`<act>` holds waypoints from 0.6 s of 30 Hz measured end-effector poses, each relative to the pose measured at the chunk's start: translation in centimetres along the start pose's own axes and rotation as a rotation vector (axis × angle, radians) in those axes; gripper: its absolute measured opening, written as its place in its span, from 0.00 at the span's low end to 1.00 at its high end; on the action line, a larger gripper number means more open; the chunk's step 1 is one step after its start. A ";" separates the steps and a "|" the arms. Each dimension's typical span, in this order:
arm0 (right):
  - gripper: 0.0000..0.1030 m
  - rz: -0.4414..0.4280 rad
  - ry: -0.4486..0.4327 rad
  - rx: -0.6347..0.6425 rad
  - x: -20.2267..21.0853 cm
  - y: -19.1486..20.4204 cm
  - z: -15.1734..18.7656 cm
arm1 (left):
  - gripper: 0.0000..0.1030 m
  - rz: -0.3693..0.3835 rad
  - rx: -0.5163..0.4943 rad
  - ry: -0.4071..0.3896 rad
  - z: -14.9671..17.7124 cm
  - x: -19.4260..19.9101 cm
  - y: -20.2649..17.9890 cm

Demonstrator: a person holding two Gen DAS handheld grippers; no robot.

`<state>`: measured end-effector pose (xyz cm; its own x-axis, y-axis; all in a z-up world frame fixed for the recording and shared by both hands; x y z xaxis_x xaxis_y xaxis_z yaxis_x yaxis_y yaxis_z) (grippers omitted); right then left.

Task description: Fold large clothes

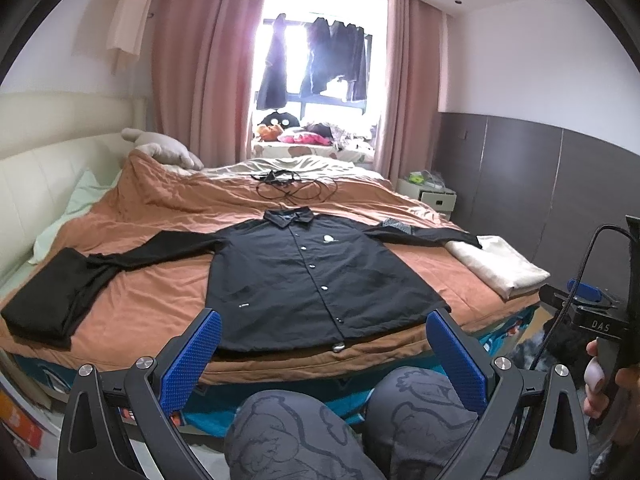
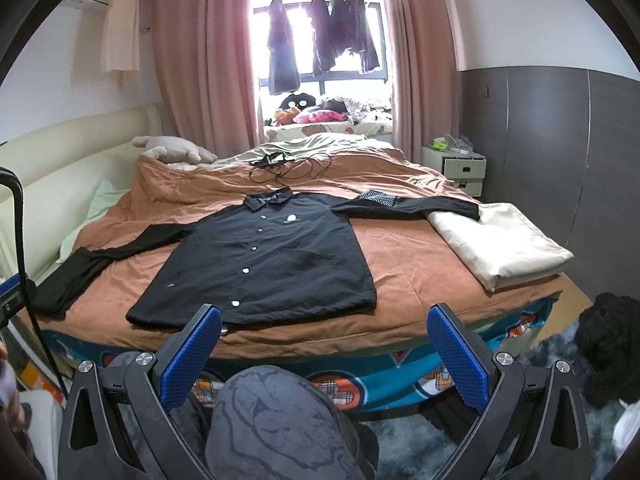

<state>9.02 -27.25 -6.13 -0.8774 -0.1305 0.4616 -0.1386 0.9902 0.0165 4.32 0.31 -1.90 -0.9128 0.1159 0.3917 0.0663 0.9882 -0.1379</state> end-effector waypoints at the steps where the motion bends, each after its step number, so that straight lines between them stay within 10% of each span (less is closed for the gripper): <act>1: 1.00 0.001 0.001 0.001 -0.1 0.0 0.0 | 1.00 -0.002 0.000 0.000 0.0 0.0 0.0; 18: 1.00 -0.005 0.003 0.001 0.3 0.4 0.4 | 0.99 -0.001 0.003 -0.009 0.1 0.9 0.2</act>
<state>8.51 -26.95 -6.30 -0.8755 -0.1352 0.4639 -0.1436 0.9895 0.0175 3.51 0.59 -1.66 -0.9164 0.1135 0.3839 0.0636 0.9881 -0.1404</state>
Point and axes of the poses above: each gripper's, at about its wrist camera, not at the fingertips, and x roughly against the way its jaws point, y to its left, z to its underside, the point moved 6 cm from there along -x, roughly the way its jaws point, and after that the axes turned 7 degrees about z, right-handed, at the moved point
